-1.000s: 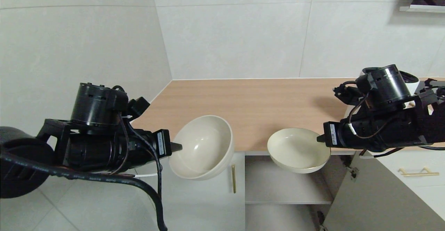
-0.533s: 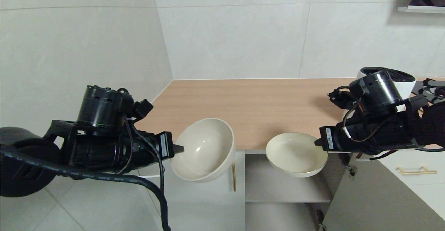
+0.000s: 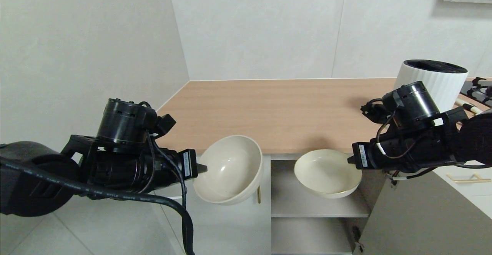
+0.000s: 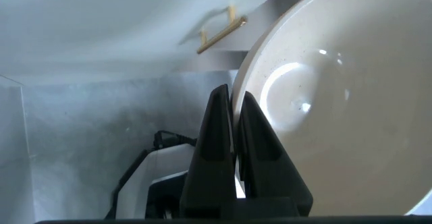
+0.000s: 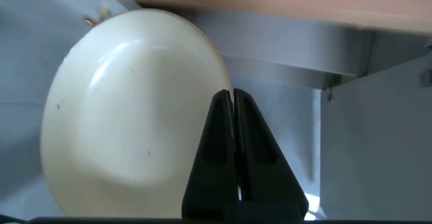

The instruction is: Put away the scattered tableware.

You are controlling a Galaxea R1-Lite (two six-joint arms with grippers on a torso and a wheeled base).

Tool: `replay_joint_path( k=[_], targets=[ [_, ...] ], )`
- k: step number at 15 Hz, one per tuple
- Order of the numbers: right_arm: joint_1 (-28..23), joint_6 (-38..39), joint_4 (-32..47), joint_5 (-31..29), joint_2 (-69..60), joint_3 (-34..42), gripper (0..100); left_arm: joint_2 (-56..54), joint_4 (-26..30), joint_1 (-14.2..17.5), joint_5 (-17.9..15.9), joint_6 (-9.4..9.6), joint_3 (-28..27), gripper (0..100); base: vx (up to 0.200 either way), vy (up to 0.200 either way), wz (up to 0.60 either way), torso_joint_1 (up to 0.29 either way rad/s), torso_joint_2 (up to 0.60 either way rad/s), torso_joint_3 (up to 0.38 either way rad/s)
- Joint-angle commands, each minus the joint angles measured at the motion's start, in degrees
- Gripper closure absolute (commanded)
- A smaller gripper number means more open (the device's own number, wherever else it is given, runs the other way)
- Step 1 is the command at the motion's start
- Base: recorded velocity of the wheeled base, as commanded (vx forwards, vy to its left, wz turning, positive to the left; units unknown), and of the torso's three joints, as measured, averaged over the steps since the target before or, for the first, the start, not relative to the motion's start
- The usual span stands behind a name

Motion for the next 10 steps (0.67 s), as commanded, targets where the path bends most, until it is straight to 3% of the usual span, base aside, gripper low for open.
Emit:
replay_joint_path(
  k=[1, 10],
  targets=[
    [0.0, 0.0, 0.0, 0.0, 0.3, 0.0, 100, 0.5, 0.0, -0.1, 0.0, -0.03, 0.0, 100, 0.000, 0.000, 0.00, -0.203, 0.49, 0.281],
    [0.1, 0.0, 0.0, 0.0, 1.3, 0.0, 100, 0.6, 0.0, -0.6, 0.0, -0.03, 0.0, 100, 0.000, 0.000, 0.00, -0.181, 0.47, 0.280]
  ],
)
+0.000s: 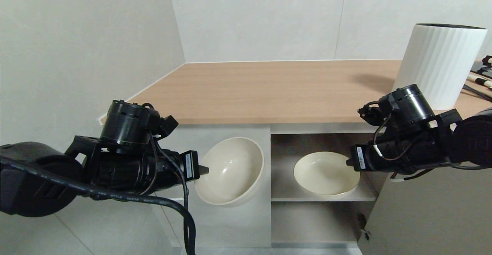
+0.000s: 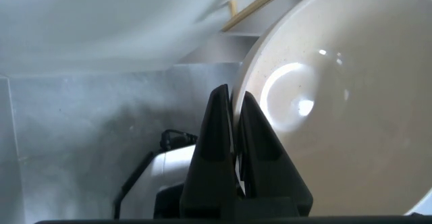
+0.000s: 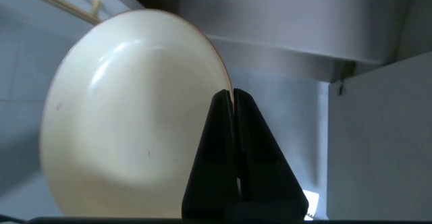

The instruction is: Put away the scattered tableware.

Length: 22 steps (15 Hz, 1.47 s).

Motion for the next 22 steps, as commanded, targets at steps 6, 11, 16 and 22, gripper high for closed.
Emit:
replay_joint_path(
  k=[6, 11, 16, 22],
  targets=[
    [0.1, 0.0, -0.1, 0.0, 0.6, 0.0, 100, 0.2, -0.1, -0.3, 0.0, -0.03, 0.1, 100, 0.000, 0.000, 0.00, -0.126, 0.43, 0.303],
    [0.1, -0.1, -0.1, 0.0, 2.1, 0.0, 100, 0.2, -0.1, -0.5, 0.0, 0.14, 0.2, 100, 0.000, 0.000, 0.00, -0.014, 0.07, 0.041],
    [2.2, -0.7, -1.2, -0.2, 12.9, -0.5, 100, 0.2, 0.0, -0.8, 0.0, 0.14, 0.2, 100, 0.000, 0.000, 0.00, 0.000, 0.00, 0.000],
    [0.9, 2.8, -20.1, -7.6, 29.6, -0.4, 100, 0.5, 0.1, -1.1, 0.0, 0.94, 0.2, 100, 0.000, 0.000, 0.00, 0.000, 0.00, 0.000]
  ],
)
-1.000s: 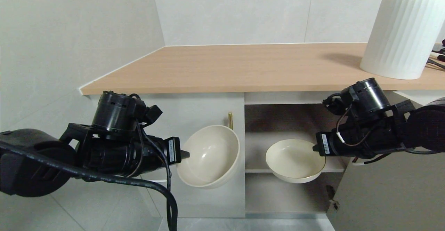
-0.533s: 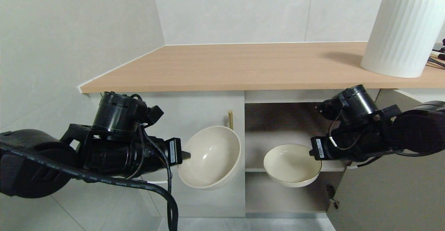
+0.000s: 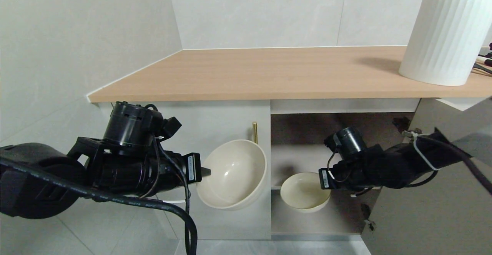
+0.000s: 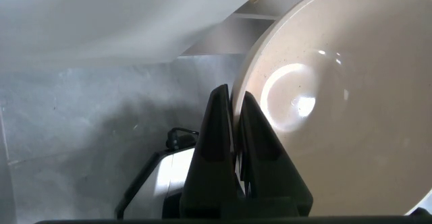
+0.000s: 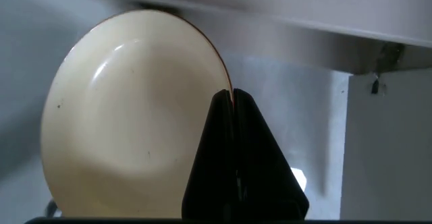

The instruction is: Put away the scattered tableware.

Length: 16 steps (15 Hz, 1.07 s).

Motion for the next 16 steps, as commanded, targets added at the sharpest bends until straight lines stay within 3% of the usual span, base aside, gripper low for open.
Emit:
replay_joint_path(
  k=[1, 5, 7, 16],
  targets=[
    [-1.5, 1.3, -6.1, -2.0, 8.9, -0.3, 100, 0.4, 0.0, -0.2, 0.2, 0.83, 0.3, 100, 0.000, 0.000, 0.00, 0.000, 0.00, 0.000],
    [-4.9, 3.2, -12.8, -3.4, 12.3, -1.9, 100, 0.5, 0.0, -0.3, 0.2, 1.36, 0.6, 100, 0.000, 0.000, 0.00, 0.000, 0.00, 0.000],
    [-6.5, 5.8, -13.2, -6.8, 15.2, -5.5, 100, 0.5, 0.0, -0.3, 0.2, 1.36, 0.6, 100, 0.000, 0.000, 0.00, 0.000, 0.00, 0.000],
    [-9.5, 7.5, -13.2, -11.1, 21.3, -13.7, 100, 1.2, 0.0, -0.3, 0.2, 1.36, 0.6, 100, 0.000, 0.000, 0.00, 0.000, 0.00, 0.000]
  ],
)
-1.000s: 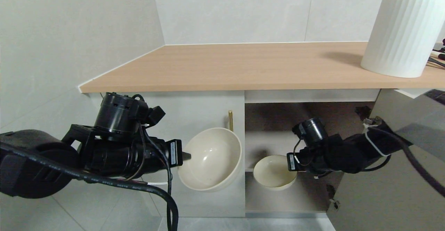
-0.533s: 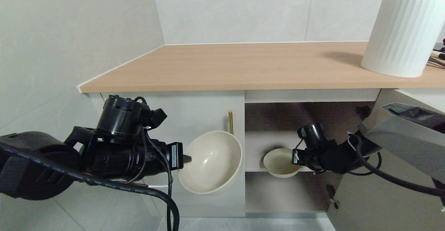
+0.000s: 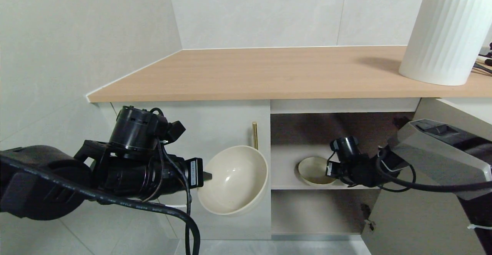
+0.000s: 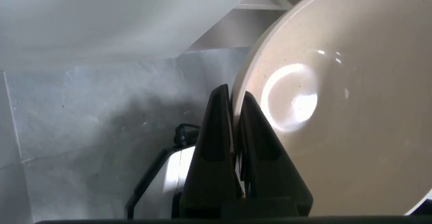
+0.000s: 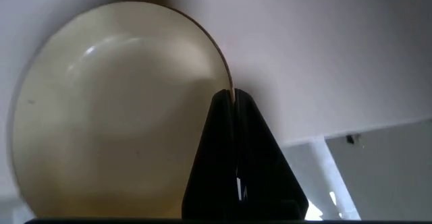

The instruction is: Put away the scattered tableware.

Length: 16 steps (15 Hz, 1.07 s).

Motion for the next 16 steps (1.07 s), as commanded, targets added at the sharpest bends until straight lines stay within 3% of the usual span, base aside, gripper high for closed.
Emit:
replay_joint_path(
  k=[1, 8, 9, 14, 16],
  targets=[
    [-0.3, 0.6, 0.0, -1.0, 1.8, -2.3, 100, 0.3, 0.0, 0.0, 0.0, -0.03, 0.0, 100, 0.000, 0.000, 0.00, 0.000, 0.00, 0.000],
    [-0.4, 0.7, 0.0, -1.7, 2.6, -4.4, 100, 0.3, -0.1, 0.0, 0.0, -0.03, -0.1, 100, 0.000, 0.000, 0.00, 0.000, 0.00, 0.000],
    [-0.4, 0.7, -0.1, -1.7, 2.6, -4.4, 0, 0.3, -0.1, 0.0, 0.0, -0.03, -0.1, 100, 0.000, 0.000, 0.00, 0.000, 0.00, 0.000],
    [-0.4, 2.5, -0.1, -1.8, 1.4, -4.3, 0, 1.4, -0.1, 0.0, 0.1, -0.03, -0.3, 100, 0.000, 0.000, 0.00, 0.000, 0.00, 0.000],
    [0.2, 2.3, -0.1, -0.8, -4.5, 1.6, 0, 4.5, 0.1, -1.8, 1.5, -0.03, -0.3, 100, 0.000, 0.000, 0.00, 0.000, 0.00, 0.000]
  ],
)
